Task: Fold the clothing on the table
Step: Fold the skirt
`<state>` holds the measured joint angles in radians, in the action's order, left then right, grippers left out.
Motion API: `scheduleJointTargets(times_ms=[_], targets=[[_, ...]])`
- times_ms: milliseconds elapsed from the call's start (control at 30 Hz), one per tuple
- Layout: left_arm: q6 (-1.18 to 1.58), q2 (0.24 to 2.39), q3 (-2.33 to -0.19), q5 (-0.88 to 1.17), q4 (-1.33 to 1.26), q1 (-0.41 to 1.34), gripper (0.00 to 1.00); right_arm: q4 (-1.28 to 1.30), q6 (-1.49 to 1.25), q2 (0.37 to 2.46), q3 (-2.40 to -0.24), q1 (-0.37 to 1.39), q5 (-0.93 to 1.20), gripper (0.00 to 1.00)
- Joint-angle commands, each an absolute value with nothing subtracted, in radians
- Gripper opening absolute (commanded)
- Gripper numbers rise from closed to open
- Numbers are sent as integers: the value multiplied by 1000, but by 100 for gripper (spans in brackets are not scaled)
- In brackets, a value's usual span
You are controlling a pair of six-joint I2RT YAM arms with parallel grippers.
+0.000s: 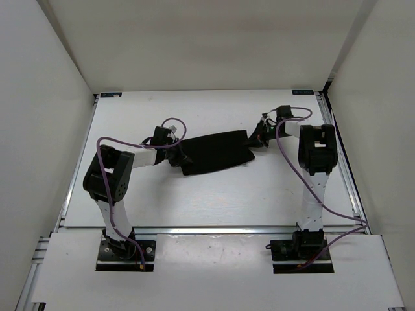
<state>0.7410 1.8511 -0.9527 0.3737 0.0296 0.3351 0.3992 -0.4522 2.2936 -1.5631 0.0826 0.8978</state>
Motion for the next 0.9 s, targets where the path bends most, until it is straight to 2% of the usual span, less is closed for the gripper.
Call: scheduleJointTargets(times_ms=[0,500,867], targets=[[729,1839,-923,371,89,345,0,433,-431,2241,-1585,11,858,0],[762,1752,-1071,399,84,327,6,597,-344,2253,-1675,-58,672,0],[793,1870,-1034,362,9,377,5,623,-333,2232,-1689,-81,667,0]])
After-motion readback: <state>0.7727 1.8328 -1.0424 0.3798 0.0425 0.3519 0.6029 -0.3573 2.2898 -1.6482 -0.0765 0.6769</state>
